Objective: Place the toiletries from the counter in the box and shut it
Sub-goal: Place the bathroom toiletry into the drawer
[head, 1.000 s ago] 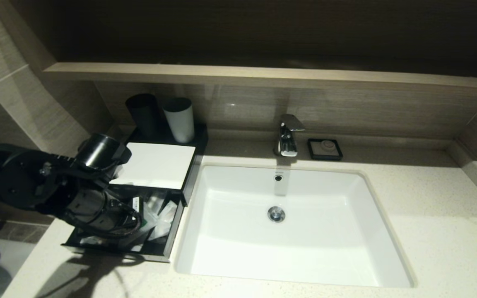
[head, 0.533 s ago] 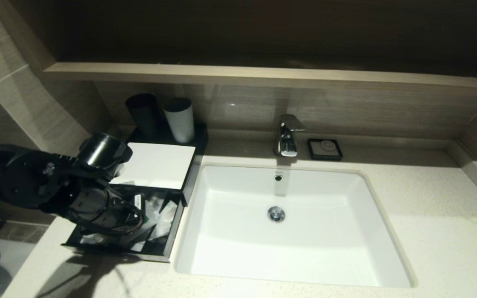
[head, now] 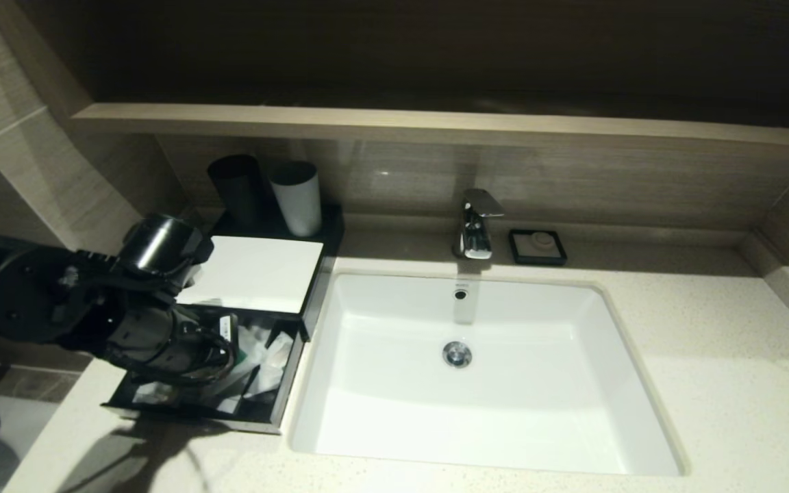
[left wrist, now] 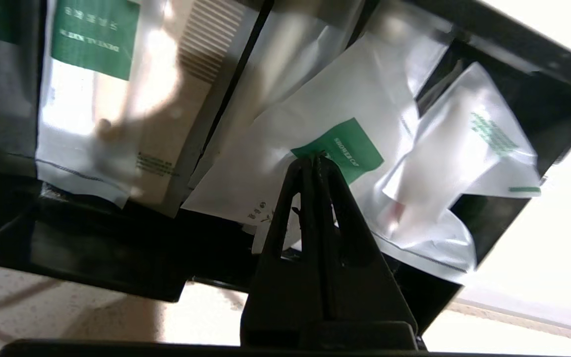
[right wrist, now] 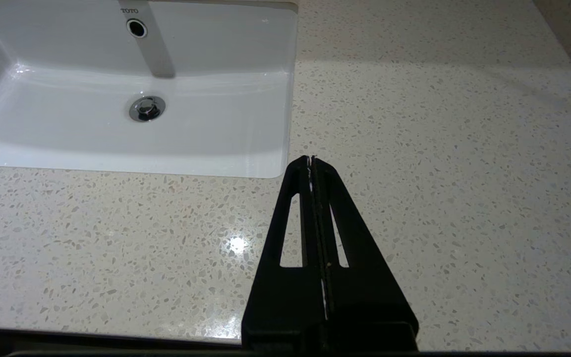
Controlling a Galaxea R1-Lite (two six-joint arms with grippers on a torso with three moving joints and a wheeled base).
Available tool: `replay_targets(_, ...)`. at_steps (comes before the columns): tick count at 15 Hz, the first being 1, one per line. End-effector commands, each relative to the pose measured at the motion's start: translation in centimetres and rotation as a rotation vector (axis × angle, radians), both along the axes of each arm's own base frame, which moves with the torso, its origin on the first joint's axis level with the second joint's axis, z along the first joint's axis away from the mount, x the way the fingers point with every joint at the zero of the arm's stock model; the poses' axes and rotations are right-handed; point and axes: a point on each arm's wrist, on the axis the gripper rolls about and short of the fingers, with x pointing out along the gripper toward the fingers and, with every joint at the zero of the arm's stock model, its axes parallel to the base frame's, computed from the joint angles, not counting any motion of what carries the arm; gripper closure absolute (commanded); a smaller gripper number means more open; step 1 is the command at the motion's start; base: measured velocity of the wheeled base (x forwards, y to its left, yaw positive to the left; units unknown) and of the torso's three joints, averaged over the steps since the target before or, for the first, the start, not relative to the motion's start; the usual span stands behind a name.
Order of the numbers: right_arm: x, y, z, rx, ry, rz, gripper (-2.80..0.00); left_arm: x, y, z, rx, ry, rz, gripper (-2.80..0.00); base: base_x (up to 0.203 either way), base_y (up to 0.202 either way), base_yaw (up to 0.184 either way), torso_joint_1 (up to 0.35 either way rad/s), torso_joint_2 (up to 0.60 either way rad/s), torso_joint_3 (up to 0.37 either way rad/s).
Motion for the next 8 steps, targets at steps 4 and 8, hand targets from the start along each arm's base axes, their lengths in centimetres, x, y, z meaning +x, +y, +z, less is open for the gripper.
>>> replay_targets(4,0.0,0.0,0.0,0.000,0.001,0.000,0.00,-1.9,0.5,2.6,-0.022,-0.081,0.003,0.00,0.000,0.000,0.000,0.000,0.00,0.000)
replay_targets(8,0.0,0.0,0.0,0.000,0.001,0.000,0.00,-3.9,1.1,3.3,-0.021,-0.079,0.002,0.00,0.000,0.000,0.000,0.000,0.00,0.000)
